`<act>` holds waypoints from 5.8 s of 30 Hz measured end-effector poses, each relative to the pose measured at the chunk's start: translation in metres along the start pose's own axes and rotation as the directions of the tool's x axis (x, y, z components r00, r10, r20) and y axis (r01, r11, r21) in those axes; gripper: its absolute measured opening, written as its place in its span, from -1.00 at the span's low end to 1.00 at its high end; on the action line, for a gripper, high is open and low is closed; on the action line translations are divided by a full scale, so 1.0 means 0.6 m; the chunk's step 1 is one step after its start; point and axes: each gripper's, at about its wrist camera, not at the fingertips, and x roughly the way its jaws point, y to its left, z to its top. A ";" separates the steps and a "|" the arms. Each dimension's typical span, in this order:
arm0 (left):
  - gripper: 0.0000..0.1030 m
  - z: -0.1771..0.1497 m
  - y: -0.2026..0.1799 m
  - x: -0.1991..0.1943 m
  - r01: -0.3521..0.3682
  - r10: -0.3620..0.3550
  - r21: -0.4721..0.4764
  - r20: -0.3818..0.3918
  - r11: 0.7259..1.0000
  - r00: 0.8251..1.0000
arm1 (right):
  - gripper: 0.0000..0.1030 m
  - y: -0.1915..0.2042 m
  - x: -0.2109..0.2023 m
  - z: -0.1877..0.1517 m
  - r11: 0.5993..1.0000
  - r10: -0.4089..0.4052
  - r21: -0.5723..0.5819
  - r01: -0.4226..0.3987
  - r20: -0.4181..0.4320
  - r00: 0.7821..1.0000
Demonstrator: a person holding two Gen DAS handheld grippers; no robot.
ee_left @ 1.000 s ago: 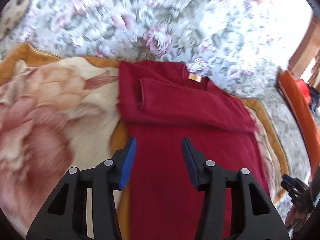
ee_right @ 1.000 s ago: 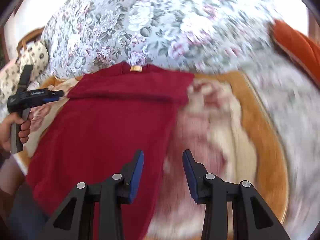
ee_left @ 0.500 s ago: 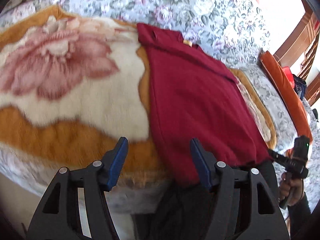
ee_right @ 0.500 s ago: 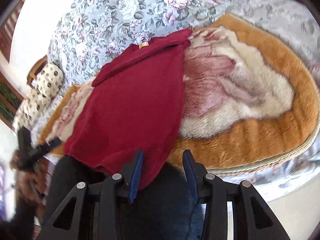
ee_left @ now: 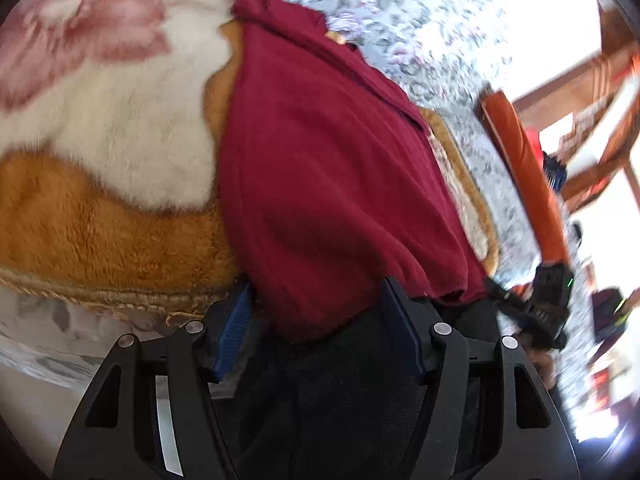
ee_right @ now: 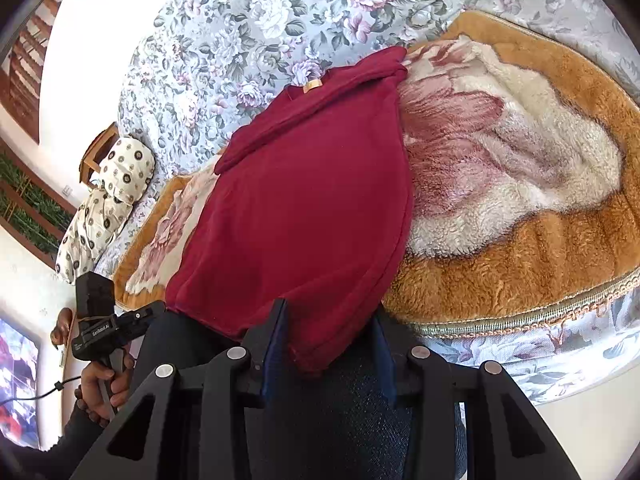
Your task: Fold small clothes
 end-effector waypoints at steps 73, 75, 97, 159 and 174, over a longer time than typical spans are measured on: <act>-0.89 0.278 -0.033 -0.021 0.104 -0.009 -0.201 0.425 0.974 0.905 | -0.84 -0.012 0.046 0.288 0.954 0.219 0.145 -0.263 0.263 0.940; -0.89 0.315 -0.032 -0.001 0.052 0.030 -0.180 0.423 0.982 0.906 | -0.84 -0.020 0.080 0.324 0.959 0.193 0.158 -0.236 0.250 0.949; -0.83 0.498 0.020 0.170 -0.160 0.190 -0.128 0.272 0.979 0.943 | -0.73 -0.092 0.257 0.444 0.977 0.051 0.194 -0.087 0.186 0.981; -0.31 0.491 0.024 0.270 -0.303 0.283 0.035 0.271 0.952 0.920 | -0.41 -0.025 0.379 0.481 0.908 -0.362 -0.172 0.381 0.133 0.923; -0.30 0.512 -0.024 0.272 -0.455 0.434 0.092 0.183 0.886 0.882 | -0.40 -0.001 0.346 0.497 0.902 -0.391 -0.159 0.401 0.090 0.916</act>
